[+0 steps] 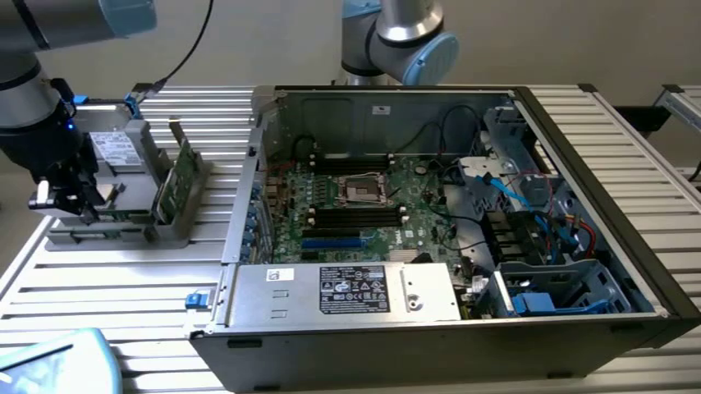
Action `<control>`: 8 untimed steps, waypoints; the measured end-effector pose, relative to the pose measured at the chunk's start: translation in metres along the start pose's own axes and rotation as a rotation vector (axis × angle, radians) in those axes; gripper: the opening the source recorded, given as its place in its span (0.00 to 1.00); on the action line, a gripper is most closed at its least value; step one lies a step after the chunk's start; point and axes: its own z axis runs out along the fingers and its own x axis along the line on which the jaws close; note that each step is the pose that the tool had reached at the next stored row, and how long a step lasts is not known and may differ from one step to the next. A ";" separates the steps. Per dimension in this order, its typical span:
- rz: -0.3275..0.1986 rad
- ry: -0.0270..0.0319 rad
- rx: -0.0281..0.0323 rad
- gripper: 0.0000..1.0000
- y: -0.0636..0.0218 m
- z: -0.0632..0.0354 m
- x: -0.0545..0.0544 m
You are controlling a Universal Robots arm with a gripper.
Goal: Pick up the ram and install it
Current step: 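Pick up the ram and move it above insertion slot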
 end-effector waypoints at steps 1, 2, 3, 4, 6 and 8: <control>-0.002 0.0001 0.0000 0.37 0.0001 0.0018 0.000; -0.004 0.0002 -0.0001 0.37 0.0001 0.0037 0.000; -0.007 0.0005 -0.0003 0.37 0.0002 0.0054 0.000; -0.011 0.0008 -0.0005 0.37 0.0003 0.0073 0.000; -0.020 0.0015 -0.0012 0.37 0.0002 0.0109 0.001; -0.032 0.0022 -0.0022 0.37 -0.0001 0.0145 0.001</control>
